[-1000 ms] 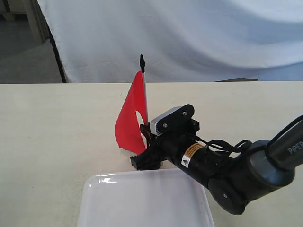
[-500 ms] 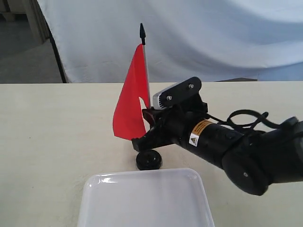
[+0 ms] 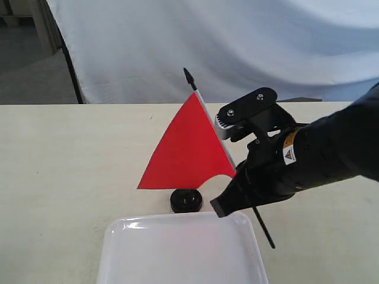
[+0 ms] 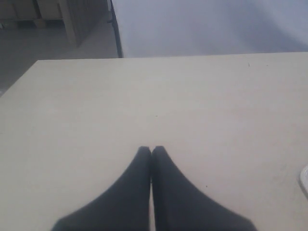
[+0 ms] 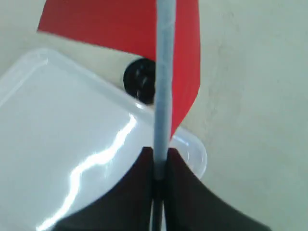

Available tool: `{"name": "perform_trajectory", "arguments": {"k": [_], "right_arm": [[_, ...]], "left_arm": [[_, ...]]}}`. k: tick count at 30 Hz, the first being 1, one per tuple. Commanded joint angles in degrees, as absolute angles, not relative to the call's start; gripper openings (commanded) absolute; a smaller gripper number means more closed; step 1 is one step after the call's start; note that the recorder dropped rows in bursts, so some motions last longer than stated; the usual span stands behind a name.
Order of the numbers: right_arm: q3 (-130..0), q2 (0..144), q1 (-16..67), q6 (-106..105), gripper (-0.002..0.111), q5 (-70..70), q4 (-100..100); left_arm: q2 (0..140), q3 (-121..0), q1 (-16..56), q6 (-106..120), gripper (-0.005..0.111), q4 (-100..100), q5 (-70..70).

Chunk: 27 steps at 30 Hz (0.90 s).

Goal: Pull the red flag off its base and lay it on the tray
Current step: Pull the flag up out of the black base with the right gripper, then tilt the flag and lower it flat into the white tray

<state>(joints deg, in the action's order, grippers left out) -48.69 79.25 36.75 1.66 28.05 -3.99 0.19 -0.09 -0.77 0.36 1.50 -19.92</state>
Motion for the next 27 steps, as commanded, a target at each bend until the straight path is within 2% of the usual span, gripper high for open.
{"name": "perform_trajectory", "arguments": {"k": [1,8,13,19,27], "right_arm": [[-55.1,79.0,36.9,-8.4,-0.001,46.4,-2.6],[-64.4,79.0,36.9,-46.2,-0.001,70.0,24.6],[-65.2,80.1,36.9,-48.5,-0.001,70.0,27.8],[-65.2,91.1,36.9,-48.7,-0.001,70.0,24.5],[-65.2,96.0,36.9,-41.2,-0.001,55.0,15.3]], "left_arm": [[0.0,0.0,-0.6,0.0,0.000,1.6,-19.7],[0.0,0.0,-0.6,0.0,0.000,1.6,-19.7],[0.0,0.0,-0.6,0.0,0.000,1.6,-19.7],[0.0,0.0,-0.6,0.0,0.000,1.6,-19.7],[0.0,0.0,-0.6,0.0,0.000,1.6,-19.7]]}}
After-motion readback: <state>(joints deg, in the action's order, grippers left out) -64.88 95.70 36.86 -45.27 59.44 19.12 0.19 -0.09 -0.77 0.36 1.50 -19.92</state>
